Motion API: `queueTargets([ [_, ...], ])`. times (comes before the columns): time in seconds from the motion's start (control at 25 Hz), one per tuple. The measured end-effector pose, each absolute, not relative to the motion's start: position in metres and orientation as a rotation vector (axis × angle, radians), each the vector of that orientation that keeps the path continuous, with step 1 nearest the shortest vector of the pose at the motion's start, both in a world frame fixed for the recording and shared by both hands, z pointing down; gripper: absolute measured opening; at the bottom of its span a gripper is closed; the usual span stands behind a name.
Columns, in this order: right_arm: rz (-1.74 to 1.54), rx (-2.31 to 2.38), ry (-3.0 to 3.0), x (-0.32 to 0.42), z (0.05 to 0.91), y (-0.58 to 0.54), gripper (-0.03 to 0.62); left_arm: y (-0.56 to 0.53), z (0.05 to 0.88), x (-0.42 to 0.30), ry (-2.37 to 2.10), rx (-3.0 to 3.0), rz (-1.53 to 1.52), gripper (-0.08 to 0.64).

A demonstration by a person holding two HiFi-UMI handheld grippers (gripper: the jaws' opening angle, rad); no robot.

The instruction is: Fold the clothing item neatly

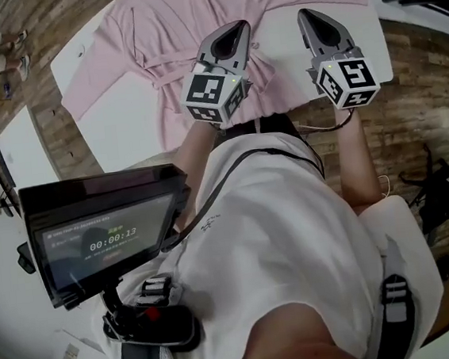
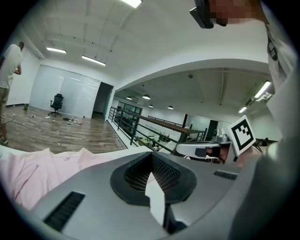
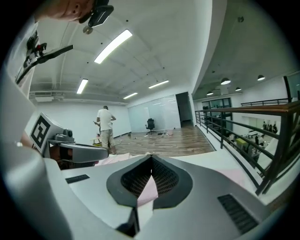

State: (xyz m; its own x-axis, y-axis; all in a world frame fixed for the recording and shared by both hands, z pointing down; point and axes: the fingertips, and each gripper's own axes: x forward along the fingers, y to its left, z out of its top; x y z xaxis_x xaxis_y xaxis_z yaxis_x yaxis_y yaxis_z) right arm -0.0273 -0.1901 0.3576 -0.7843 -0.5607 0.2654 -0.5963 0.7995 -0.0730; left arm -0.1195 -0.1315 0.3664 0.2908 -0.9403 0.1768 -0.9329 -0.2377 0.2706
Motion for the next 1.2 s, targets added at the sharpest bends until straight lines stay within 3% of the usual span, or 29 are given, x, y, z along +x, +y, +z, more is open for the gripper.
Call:
queueTargets([
  [0.24,0.195,1.117,-2.685,0.02,0.343,-0.223,0.002,-0.16,0.347,-0.071,-1.552,2.392,0.019,0.002],
  [0.52,0.254,1.328,-2.574,0.099,0.4,-0.29,0.002,-0.215,0.373,0.03,-1.34,2.503,0.043,0.002],
  [0.92,0.373,1.488,-2.389,0.145,0.454,-0.346,0.003,-0.231,0.375,0.061,-1.276,2.526,0.059,0.002],
  [1.2,0.405,1.495,-2.254,0.159,0.486,-0.379,0.087,-0.235,0.379,0.065,-1.269,2.51,0.089,0.002],
])
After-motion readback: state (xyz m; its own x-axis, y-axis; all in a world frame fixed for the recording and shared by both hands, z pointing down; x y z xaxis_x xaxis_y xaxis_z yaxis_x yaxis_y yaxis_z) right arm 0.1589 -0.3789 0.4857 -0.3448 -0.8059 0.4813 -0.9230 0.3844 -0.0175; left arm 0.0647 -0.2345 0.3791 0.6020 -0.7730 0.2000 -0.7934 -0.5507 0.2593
